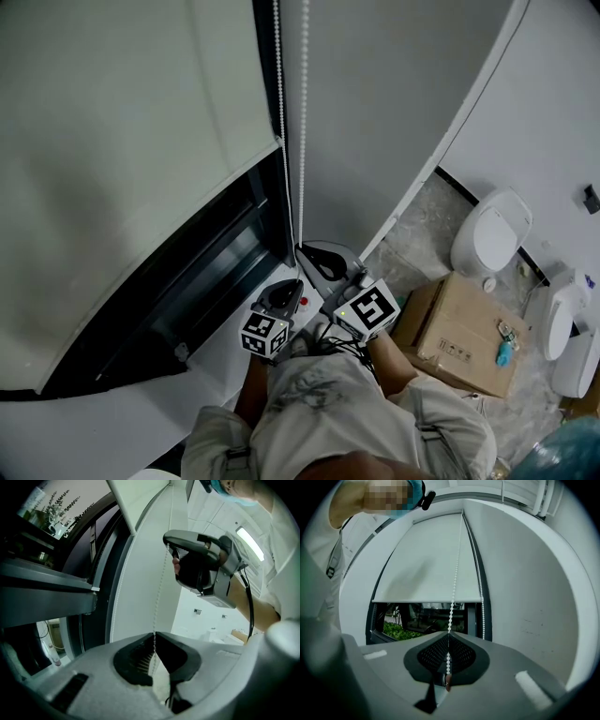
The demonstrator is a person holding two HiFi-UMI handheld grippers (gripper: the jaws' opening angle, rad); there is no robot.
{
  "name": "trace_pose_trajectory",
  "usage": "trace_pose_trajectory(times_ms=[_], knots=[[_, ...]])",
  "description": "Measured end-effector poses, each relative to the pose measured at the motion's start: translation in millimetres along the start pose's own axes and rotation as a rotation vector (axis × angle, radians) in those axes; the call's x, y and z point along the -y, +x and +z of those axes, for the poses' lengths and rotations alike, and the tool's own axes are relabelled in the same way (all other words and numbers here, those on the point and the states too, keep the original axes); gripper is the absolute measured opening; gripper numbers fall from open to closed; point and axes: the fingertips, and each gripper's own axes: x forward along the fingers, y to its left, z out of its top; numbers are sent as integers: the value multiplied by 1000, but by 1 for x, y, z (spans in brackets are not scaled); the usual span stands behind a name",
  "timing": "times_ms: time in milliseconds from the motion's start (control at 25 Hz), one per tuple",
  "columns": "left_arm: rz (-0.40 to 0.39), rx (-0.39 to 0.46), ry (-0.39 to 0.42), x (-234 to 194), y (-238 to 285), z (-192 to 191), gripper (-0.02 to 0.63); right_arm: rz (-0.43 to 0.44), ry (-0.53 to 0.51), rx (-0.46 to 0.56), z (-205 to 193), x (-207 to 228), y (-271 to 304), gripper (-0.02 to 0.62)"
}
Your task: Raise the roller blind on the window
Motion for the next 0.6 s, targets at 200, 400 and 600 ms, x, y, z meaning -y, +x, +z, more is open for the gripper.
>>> trace_pose_trajectory(times_ms=[200, 400, 600], knots=[[15, 40, -9, -1, -15, 27, 52, 3, -16, 29, 5, -1, 1, 11], [4, 133, 26, 5, -37, 86, 78, -1, -13, 27, 2, 1, 2, 11], [-32, 248, 118, 25, -57, 165, 77, -5, -12, 21, 2, 3, 0, 11]])
